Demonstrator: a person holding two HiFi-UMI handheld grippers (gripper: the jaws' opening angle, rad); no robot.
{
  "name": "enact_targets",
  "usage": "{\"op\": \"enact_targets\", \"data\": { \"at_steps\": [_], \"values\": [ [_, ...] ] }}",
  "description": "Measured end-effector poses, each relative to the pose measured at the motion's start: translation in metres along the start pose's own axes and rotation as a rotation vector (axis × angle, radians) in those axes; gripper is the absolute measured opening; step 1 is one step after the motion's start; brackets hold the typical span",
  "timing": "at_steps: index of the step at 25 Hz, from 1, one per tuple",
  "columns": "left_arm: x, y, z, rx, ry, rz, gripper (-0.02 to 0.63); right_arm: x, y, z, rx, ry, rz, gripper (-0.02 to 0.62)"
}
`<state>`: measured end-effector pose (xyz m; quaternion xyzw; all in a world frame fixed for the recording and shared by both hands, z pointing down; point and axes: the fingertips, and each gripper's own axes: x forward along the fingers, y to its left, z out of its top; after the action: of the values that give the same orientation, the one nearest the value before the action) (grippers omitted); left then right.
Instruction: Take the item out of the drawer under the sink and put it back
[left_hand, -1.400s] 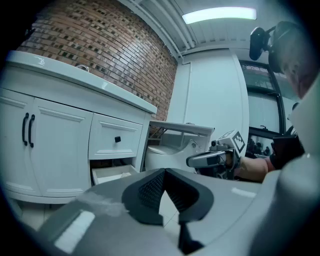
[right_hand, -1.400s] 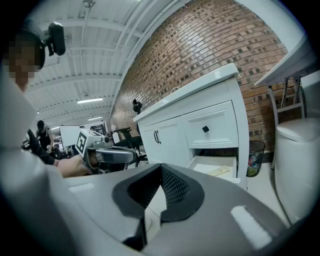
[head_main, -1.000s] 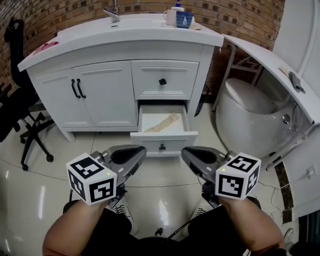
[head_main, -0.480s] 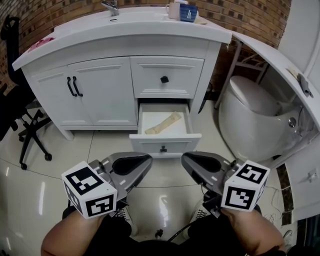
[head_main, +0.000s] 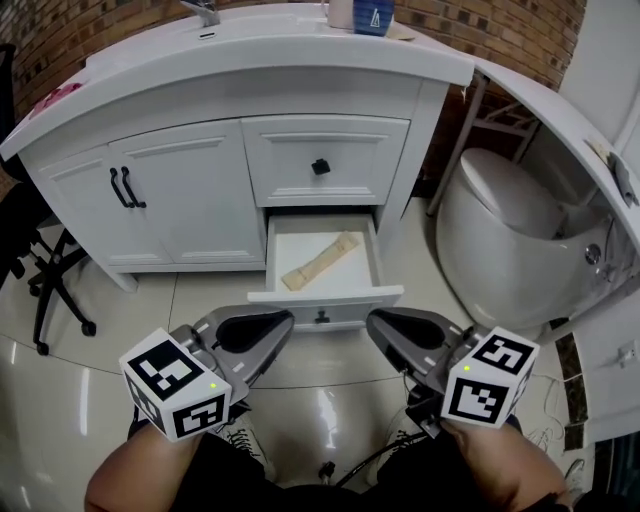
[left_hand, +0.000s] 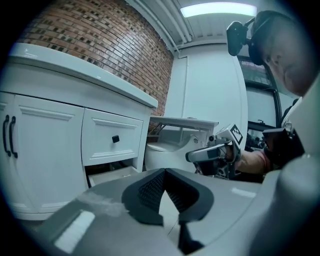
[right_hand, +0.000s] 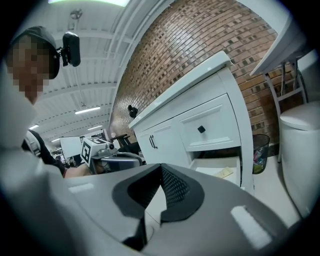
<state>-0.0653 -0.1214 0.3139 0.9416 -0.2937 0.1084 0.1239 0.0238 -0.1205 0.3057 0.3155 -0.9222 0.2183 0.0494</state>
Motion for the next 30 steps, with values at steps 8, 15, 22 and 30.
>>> {"op": "enact_targets", "data": {
  "at_steps": [8, 15, 22, 30],
  "values": [
    [0.055, 0.053, -0.002, 0.131, 0.074, 0.065, 0.006, 0.017, -0.064, 0.0, 0.04, 0.013, -0.096, 0.003],
    [0.083, 0.076, -0.004, 0.198, 0.144, 0.098, 0.007, 0.028, -0.079, 0.0, 0.064, 0.019, -0.084, 0.003],
    [0.118, 0.118, -0.008, 0.215, 0.259, 0.095, 0.008, 0.034, -0.095, 0.001, 0.083, 0.011, -0.092, 0.003],
    [0.197, 0.16, -0.062, 0.313, 0.519, 0.028, 0.008, 0.035, -0.104, 0.005, 0.112, 0.006, -0.096, 0.003]
  ]
}}
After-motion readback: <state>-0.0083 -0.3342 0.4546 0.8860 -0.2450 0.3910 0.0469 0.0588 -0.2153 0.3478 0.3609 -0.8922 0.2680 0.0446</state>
